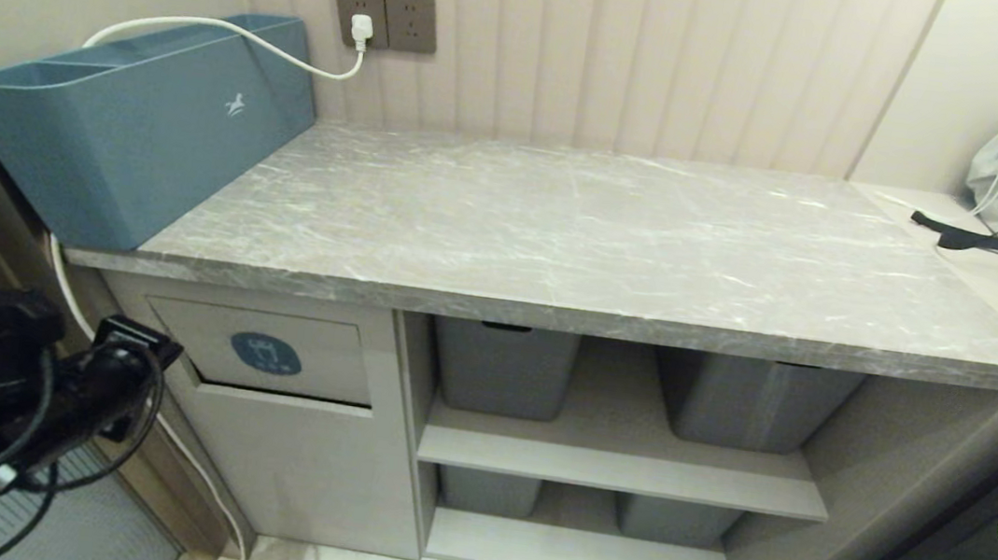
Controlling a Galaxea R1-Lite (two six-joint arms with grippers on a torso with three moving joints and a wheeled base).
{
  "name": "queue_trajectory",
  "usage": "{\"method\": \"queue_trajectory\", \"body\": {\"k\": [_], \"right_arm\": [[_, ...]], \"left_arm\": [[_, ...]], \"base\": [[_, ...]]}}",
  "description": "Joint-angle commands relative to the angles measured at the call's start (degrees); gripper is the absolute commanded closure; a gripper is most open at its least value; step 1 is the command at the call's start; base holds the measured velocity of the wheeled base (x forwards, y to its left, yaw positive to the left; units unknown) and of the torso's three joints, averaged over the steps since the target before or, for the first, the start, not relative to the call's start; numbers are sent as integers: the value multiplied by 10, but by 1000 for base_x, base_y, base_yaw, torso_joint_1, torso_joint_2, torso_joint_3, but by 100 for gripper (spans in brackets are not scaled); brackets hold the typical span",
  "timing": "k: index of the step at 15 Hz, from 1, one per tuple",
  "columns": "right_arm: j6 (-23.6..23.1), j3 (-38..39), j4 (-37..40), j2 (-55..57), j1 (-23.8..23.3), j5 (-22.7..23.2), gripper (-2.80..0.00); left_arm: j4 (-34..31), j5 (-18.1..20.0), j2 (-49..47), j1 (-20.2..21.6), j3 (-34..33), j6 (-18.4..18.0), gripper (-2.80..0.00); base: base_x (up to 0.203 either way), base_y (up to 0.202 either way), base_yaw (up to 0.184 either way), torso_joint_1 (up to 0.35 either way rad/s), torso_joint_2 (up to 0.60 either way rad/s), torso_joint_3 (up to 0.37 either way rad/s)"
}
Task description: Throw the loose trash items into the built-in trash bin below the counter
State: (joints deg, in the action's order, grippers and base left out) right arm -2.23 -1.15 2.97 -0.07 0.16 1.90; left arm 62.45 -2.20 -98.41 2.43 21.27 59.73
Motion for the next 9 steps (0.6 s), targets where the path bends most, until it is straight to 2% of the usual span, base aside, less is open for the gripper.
{"method": "queue_trajectory", "body": {"k": [1, 2, 3, 4, 6, 9], "right_arm": [[0, 0, 0, 0, 0, 0, 0], [0, 0, 0, 0, 0, 0, 0], [0, 0, 0, 0, 0, -1, 0], [0, 0, 0, 0, 0, -1, 0], [-1, 1, 0, 0, 0, -1, 0], [-5, 1, 0, 0, 0, 1, 0]], "left_arm": [[4, 17, 133, 1, -67, -194, 0], [4, 33, 174, 1, -105, -280, 0], [5, 52, 213, 2, -141, -341, 0], [4, 70, 253, 2, -173, -379, 0], [-42, 89, 340, 2, -198, -427, 0], [-207, 106, 516, -1, -208, -496, 0]], "base": [[0, 0, 0, 0, 0, 0], [0, 0, 0, 0, 0, 0], [0, 0, 0, 0, 0, 0], [0, 0, 0, 0, 0, 0], [0, 0, 0, 0, 0, 0], [0, 0, 0, 0, 0, 0]]}}
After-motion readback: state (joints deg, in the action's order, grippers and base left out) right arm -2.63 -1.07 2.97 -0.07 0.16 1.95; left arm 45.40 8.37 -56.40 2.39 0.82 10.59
